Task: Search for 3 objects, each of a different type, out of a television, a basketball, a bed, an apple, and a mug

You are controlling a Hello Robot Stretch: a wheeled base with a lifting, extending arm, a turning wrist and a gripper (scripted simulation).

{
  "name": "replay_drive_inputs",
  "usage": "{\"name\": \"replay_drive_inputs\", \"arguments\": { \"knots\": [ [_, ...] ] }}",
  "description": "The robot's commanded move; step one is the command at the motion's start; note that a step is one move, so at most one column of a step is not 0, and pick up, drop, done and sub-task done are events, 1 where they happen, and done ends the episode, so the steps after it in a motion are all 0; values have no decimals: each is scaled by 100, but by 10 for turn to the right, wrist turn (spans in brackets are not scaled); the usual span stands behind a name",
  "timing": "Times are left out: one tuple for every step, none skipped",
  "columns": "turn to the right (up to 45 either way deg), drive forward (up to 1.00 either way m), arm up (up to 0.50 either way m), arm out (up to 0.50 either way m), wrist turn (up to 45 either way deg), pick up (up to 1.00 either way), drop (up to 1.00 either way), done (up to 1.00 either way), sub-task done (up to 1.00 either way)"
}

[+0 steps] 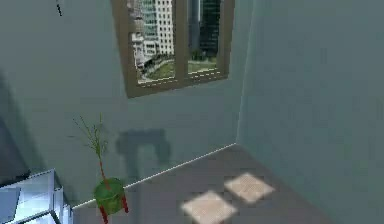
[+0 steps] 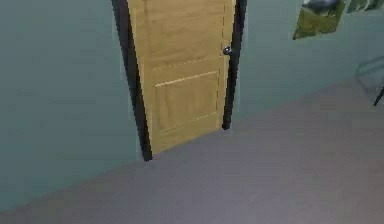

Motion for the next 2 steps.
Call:
{"name": "replay_drive_inputs", "arguments": {
  "knots": [
    [-300,0,0,0,0,0,0,0,0],
    [0,45,0,0,0,0,0,0,0]
  ]
}}
